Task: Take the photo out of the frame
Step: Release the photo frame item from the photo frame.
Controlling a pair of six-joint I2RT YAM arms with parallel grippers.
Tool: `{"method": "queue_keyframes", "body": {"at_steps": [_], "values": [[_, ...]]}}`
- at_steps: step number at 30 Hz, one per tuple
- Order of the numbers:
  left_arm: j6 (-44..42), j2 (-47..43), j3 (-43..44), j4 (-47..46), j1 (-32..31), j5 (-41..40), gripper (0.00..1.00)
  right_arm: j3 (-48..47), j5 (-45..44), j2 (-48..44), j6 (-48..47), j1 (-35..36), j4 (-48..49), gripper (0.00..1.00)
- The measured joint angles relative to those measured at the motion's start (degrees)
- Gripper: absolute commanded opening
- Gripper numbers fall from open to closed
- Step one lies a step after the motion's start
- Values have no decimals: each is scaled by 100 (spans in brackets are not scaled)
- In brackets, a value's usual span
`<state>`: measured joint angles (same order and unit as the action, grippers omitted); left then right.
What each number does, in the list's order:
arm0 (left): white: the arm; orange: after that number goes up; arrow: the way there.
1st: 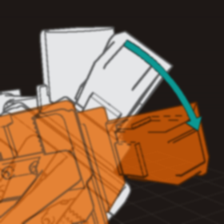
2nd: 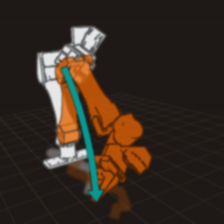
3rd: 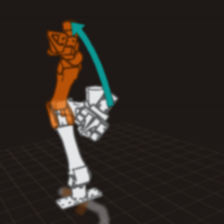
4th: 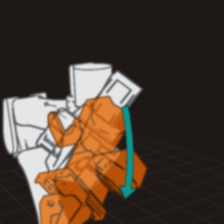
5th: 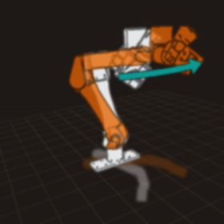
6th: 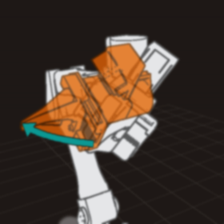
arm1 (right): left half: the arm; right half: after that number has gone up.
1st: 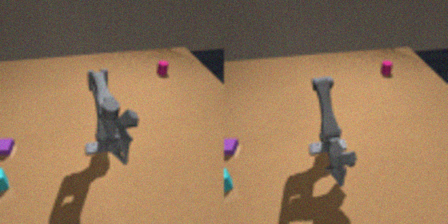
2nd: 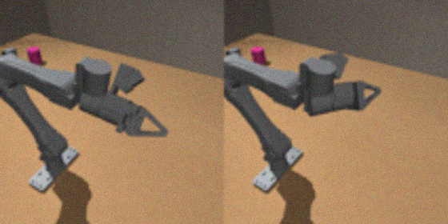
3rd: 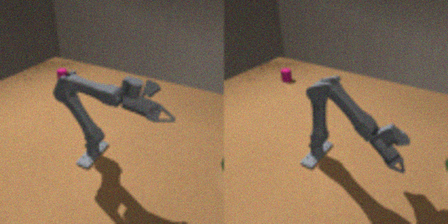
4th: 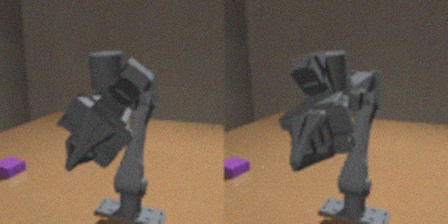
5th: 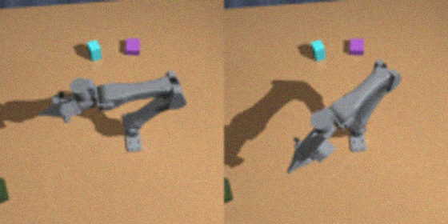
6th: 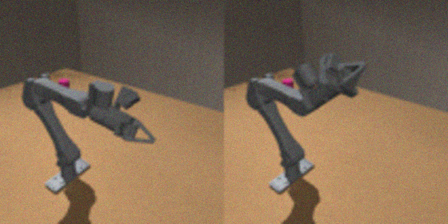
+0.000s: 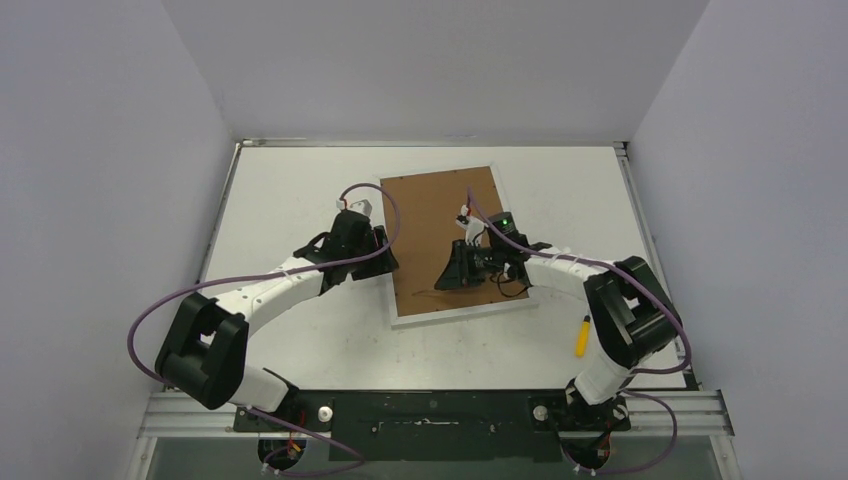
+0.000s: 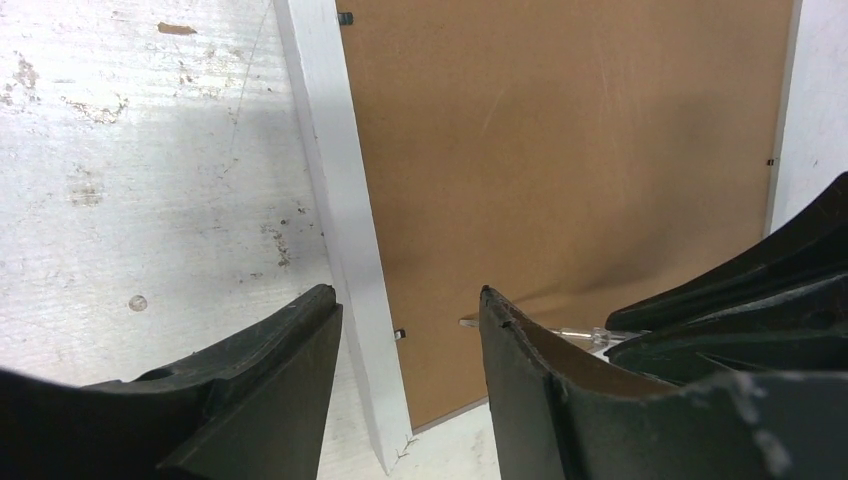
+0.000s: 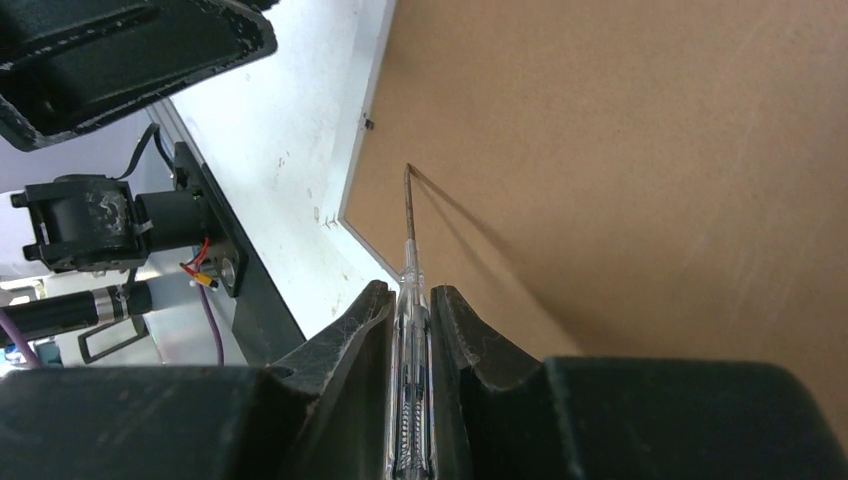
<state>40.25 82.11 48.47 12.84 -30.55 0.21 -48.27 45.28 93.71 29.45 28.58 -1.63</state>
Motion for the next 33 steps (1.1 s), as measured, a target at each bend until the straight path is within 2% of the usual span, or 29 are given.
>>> {"method": "queue_keyframes", "body": {"at_steps": [7, 33], "values": [[-74, 50, 0, 0, 2, 52, 47, -15, 376, 422, 61, 4, 608, 5], [-162, 702, 22, 44, 68, 120, 35, -426, 863, 1058, 37, 76, 826, 5]]}}
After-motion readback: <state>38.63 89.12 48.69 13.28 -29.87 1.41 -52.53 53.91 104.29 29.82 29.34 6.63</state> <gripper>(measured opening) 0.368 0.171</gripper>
